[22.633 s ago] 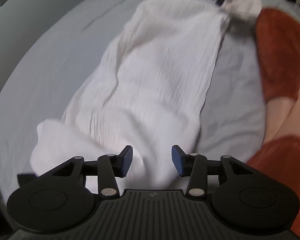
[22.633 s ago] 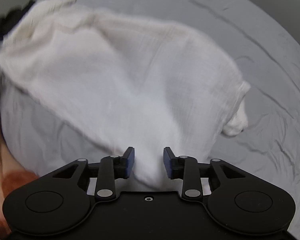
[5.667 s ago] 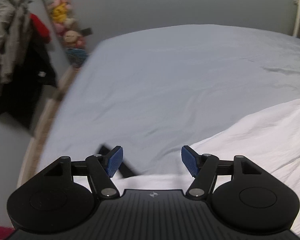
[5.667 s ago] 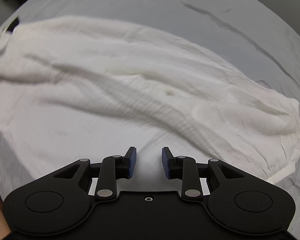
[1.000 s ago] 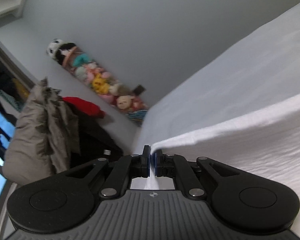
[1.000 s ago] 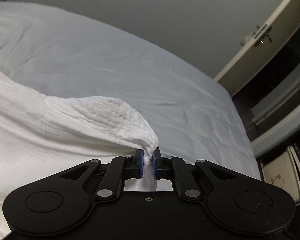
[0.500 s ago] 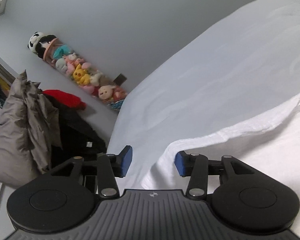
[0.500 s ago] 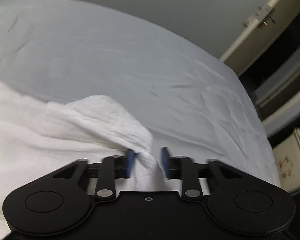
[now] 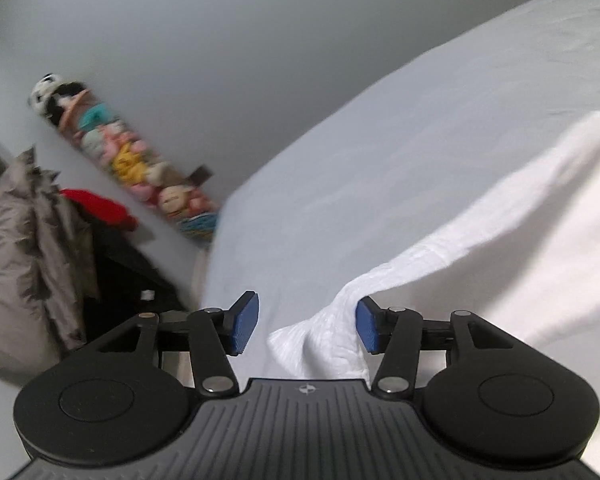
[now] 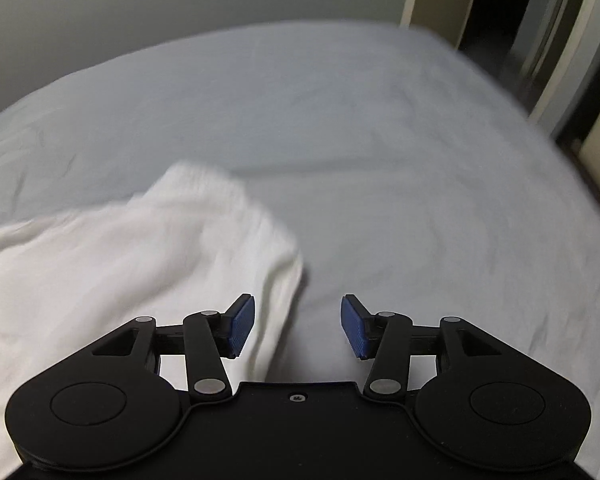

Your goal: Fold clothes

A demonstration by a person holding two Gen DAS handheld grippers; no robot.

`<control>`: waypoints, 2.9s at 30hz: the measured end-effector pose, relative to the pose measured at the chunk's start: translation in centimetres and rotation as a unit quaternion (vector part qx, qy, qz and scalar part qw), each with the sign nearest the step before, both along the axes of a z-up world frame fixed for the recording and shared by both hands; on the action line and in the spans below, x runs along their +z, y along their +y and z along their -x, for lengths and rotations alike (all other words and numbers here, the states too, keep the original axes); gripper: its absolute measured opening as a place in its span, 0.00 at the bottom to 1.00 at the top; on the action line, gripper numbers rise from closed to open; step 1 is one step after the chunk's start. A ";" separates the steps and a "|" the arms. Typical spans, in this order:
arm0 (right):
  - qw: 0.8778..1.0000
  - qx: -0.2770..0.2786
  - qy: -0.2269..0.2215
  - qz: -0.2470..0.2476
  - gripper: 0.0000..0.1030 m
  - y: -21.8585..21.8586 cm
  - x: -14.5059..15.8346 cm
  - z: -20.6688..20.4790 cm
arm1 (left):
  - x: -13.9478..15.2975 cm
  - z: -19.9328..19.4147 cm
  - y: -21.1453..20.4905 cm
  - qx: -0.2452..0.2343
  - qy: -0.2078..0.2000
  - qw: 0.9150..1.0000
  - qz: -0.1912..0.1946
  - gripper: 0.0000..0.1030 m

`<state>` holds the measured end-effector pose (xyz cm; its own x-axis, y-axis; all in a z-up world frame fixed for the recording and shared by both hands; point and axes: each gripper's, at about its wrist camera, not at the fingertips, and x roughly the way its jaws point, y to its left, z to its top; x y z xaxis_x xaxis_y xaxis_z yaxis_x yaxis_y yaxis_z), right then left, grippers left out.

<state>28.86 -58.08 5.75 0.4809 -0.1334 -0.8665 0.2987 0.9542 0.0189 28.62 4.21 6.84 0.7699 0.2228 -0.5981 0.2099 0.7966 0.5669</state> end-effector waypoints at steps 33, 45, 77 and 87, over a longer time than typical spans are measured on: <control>0.987 -0.087 -0.001 -0.133 0.02 6.0 -3.1 17.6 | -10.9 19.5 -2.0 -0.142 0.228 0.960 0.077 0.48; 0.995 -0.087 0.048 -0.023 0.02 3.6 1.2 22.7 | -9.7 22.5 -2.3 -0.190 0.231 0.952 0.071 0.48; 0.999 0.025 0.025 0.028 0.33 13.2 3.1 17.5 | -7.7 13.4 15.4 0.039 0.161 0.980 0.111 0.35; 0.997 0.071 0.038 0.011 0.34 17.3 2.0 16.3 | -1.8 13.5 16.5 0.073 0.187 0.964 0.173 0.05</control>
<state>12.54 -40.81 7.70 0.4302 -0.0874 -0.8985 0.1606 0.9868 -0.0191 15.11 20.75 5.06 0.4623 0.0494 -0.8854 0.2188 0.9612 0.1678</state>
